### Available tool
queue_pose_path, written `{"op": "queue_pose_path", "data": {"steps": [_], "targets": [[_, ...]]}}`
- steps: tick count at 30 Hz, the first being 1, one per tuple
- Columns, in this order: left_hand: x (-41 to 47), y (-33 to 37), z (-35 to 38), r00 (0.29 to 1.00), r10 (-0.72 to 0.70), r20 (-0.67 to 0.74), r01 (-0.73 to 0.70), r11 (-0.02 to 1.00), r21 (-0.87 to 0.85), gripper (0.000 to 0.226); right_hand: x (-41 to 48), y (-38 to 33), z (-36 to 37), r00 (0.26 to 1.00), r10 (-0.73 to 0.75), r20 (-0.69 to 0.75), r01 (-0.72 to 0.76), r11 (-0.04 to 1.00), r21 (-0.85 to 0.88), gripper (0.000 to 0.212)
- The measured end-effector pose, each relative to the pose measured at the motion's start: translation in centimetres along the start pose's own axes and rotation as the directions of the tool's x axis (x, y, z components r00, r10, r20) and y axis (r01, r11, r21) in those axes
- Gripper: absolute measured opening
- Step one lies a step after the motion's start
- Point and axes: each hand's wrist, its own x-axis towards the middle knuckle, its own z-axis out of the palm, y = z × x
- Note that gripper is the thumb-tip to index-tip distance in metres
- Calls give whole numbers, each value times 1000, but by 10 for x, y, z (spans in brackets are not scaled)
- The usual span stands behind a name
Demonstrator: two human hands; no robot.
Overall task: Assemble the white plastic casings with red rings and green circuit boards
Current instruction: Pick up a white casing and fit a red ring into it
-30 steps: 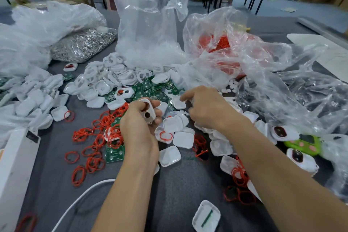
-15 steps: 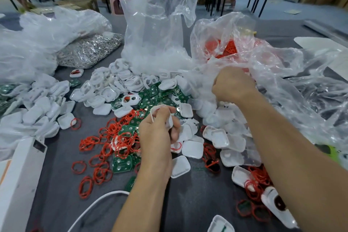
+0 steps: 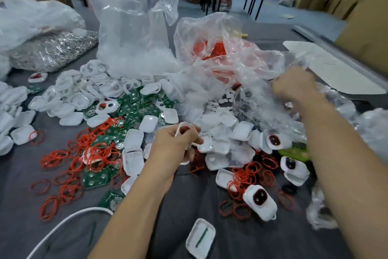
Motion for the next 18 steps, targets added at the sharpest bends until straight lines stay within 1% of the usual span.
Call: {"op": "queue_pose_path", "data": {"steps": [1, 2, 3, 4, 7, 9, 11, 14, 16, 18], "targets": [[-1, 0, 0, 1000, -2, 11, 2, 1000, -11, 8, -1, 1, 8, 986, -58, 156, 71, 995, -74, 25], [-1, 0, 1, 1000, 1, 21, -1, 1000, -13, 11, -6, 0, 14, 955, -103, 278, 132, 987, -87, 23], [-2, 0, 1, 999, 6, 32, -5, 1000, -12, 14, -9, 0, 21, 930, -128, 346, 156, 986, -56, 21], [-2, 0, 1, 999, 13, 39, -13, 1000, -11, 15, -10, 2, 27, 916, -154, 369, 186, 981, -50, 21], [-4, -1, 1, 999, 23, 46, -23, 1000, 6, 15, -12, 6, 25, 912, -198, 359, 243, 966, -83, 21], [-6, -1, 1, 999, 27, 42, -28, 999, 23, 15, -10, 12, 19, 905, -217, 366, 272, 956, -107, 26], [-7, -2, 2, 999, 29, 37, -31, 999, 37, 17, -8, 18, 14, 905, -205, 372, 264, 958, -114, 28], [-7, -2, 3, 998, 39, 39, -40, 998, 40, 18, -10, 22, 8, 892, -201, 405, 303, 930, -206, 24], [-7, -2, 3, 998, 46, 43, -48, 998, 40, 19, -11, 23, 6, 900, -205, 384, 313, 918, -244, 26], [-7, -2, 4, 997, 59, 50, -61, 997, 53, 19, -12, 28, 7, 930, -178, 322, 269, 926, -264, 30]]}}
